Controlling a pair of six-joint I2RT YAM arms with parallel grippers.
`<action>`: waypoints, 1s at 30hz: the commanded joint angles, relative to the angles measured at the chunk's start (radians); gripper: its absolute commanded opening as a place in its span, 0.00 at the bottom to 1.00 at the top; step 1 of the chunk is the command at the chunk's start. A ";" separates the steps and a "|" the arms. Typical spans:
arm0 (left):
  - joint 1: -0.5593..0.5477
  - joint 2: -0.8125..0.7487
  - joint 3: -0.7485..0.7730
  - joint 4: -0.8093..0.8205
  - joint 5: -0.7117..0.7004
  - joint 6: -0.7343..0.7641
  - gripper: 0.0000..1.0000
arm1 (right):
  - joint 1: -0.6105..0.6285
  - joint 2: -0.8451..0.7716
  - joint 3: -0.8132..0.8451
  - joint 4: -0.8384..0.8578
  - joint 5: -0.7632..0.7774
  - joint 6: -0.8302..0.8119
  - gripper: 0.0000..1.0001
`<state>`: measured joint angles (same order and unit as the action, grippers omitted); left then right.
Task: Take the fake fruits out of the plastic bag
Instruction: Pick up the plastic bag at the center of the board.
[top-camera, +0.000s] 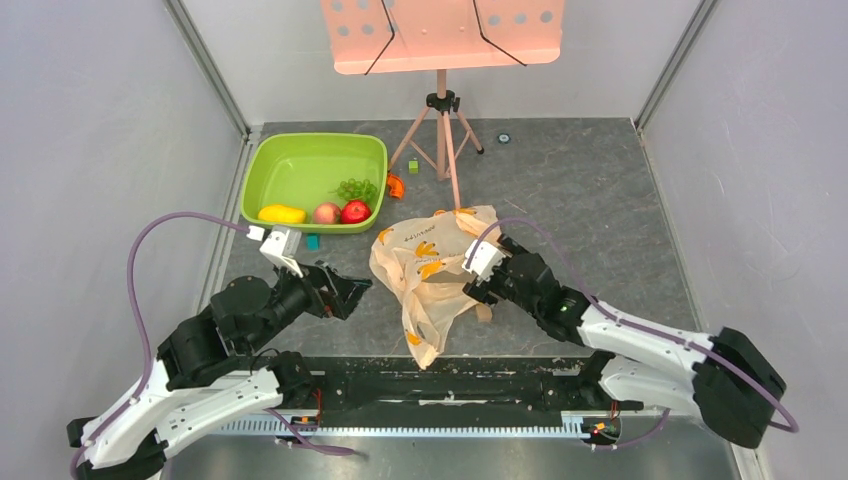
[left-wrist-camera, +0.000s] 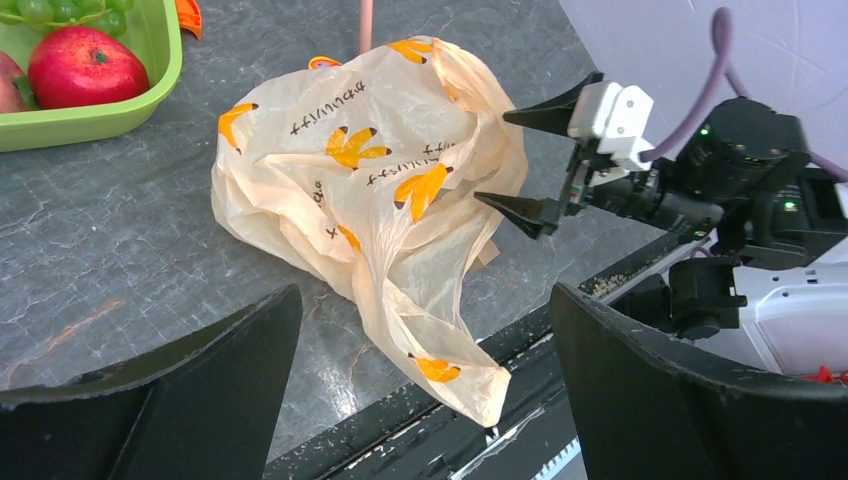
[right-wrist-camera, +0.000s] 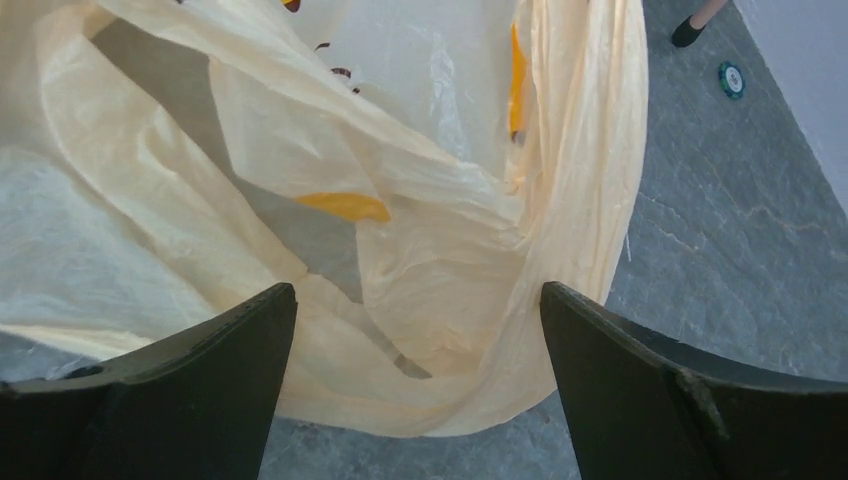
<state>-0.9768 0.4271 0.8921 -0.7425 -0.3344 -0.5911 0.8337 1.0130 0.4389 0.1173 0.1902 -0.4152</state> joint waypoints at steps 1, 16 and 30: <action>0.000 -0.019 -0.014 0.051 0.005 -0.038 1.00 | -0.001 0.104 0.020 0.194 0.094 -0.044 0.85; 0.000 -0.035 -0.025 0.043 -0.026 -0.030 1.00 | 0.000 -0.086 0.239 0.109 0.006 0.065 0.00; 0.000 -0.049 -0.037 0.054 -0.043 -0.037 1.00 | 0.000 -0.392 0.316 0.235 -0.032 0.116 0.00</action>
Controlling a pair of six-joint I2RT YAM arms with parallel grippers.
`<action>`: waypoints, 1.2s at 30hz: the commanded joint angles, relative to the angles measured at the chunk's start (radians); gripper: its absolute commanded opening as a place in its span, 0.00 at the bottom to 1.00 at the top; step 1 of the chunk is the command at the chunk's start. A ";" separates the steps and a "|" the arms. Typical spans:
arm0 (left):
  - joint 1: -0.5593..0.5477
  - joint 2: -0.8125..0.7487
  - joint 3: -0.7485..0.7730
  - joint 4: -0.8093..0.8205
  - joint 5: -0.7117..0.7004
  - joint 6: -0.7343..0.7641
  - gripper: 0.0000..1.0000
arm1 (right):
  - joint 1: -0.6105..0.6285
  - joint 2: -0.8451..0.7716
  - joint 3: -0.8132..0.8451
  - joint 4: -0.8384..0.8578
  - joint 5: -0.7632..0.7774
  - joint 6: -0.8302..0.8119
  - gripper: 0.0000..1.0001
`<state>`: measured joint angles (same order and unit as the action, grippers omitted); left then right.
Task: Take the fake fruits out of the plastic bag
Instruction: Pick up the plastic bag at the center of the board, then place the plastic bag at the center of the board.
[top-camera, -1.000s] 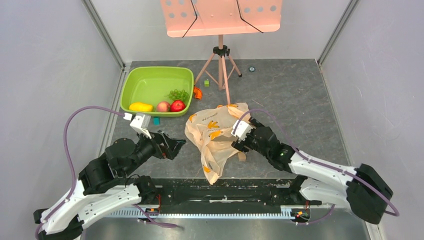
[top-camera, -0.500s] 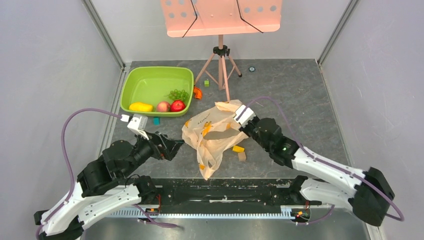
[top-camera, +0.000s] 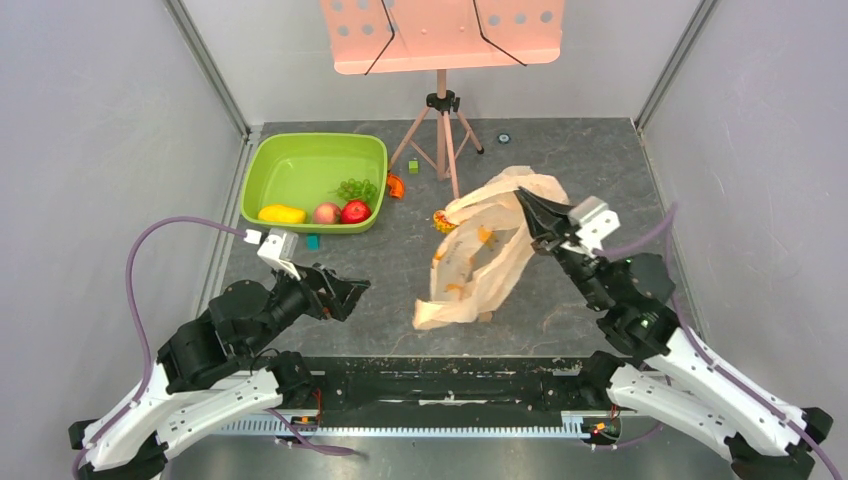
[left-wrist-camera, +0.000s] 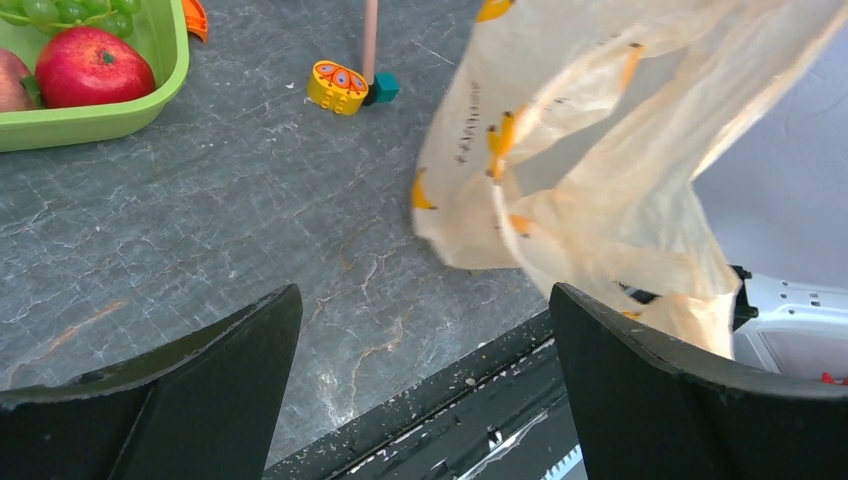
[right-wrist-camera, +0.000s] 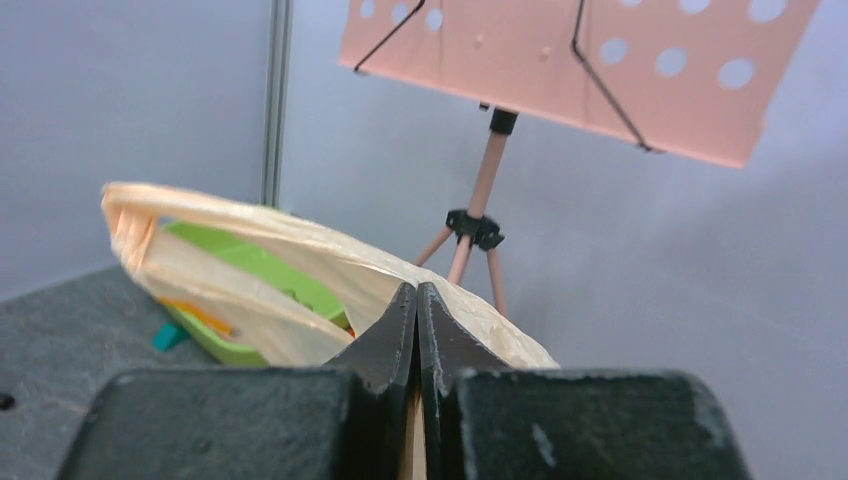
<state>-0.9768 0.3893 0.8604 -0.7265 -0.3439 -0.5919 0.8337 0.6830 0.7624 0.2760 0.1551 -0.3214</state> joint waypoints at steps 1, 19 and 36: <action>0.000 -0.013 -0.005 0.038 -0.035 -0.036 1.00 | -0.001 -0.071 -0.016 0.077 0.009 0.021 0.00; 0.000 -0.032 -0.030 0.033 -0.044 -0.054 1.00 | -0.001 0.193 0.051 0.087 -0.003 0.039 0.18; 0.000 -0.002 -0.053 0.050 -0.041 -0.047 1.00 | -0.001 0.129 0.019 0.109 -0.242 0.185 0.98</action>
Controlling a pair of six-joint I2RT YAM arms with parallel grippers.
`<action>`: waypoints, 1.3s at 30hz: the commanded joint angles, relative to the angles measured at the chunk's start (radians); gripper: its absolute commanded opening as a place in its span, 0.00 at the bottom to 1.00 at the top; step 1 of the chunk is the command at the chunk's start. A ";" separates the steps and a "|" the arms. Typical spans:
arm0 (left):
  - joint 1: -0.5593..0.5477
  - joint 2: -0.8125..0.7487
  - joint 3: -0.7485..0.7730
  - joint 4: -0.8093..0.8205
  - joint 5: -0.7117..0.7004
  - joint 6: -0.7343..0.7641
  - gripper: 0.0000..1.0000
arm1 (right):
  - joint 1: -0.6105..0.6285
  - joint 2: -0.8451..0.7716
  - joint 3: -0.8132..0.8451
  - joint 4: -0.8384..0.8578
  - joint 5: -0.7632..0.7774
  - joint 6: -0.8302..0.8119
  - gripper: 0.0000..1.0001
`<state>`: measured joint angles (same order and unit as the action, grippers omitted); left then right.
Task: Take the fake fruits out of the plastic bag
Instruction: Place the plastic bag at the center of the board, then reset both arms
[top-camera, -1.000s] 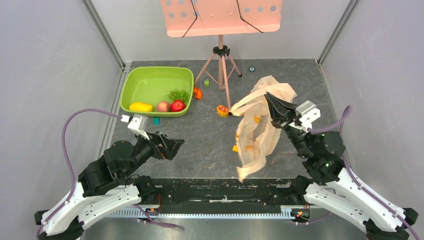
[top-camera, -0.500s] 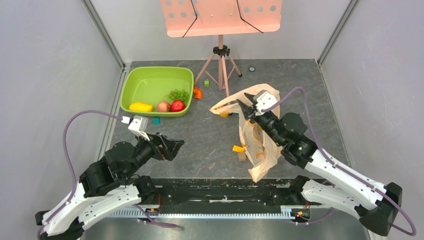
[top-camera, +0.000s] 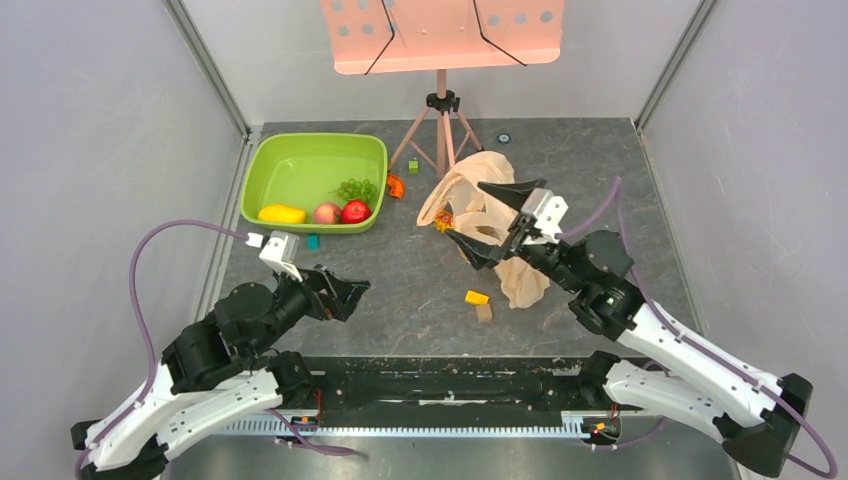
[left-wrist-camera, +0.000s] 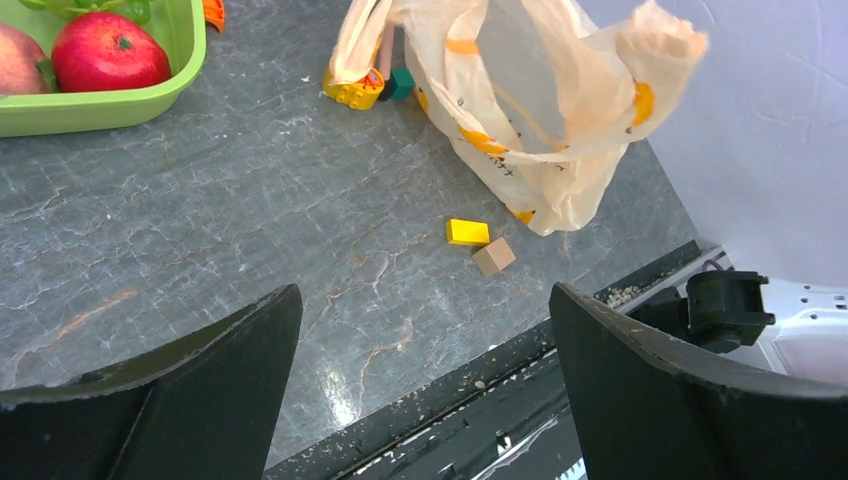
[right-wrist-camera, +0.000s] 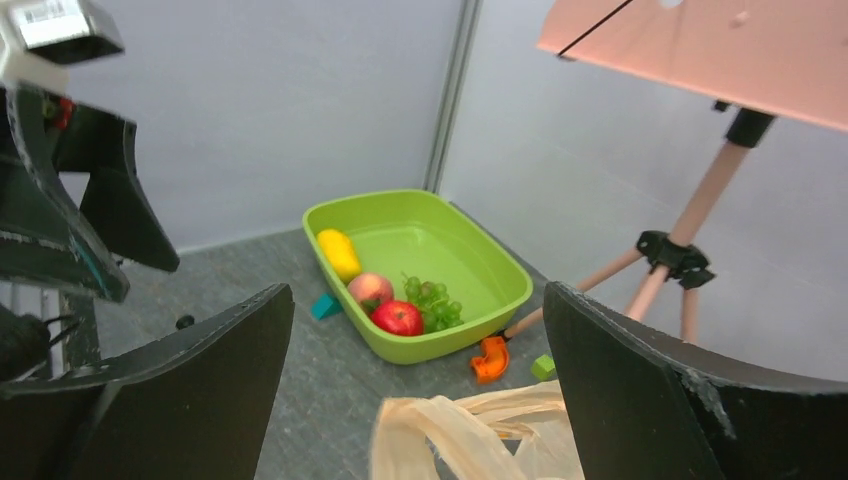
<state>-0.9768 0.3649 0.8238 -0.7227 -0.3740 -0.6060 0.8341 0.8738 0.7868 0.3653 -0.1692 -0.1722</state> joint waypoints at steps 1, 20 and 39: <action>0.000 0.027 -0.022 0.050 -0.008 -0.033 1.00 | -0.001 -0.080 -0.012 0.002 0.127 0.036 0.98; 0.000 0.069 -0.103 0.018 -0.066 -0.024 1.00 | -0.001 -0.526 -0.325 -0.363 0.863 0.256 0.98; -0.001 0.024 -0.164 0.019 -0.135 0.016 1.00 | -0.001 -0.549 -0.396 -0.549 0.979 0.310 0.98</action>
<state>-0.9768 0.3985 0.6605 -0.7254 -0.4698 -0.6022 0.8337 0.3389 0.4049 -0.1814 0.7612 0.1249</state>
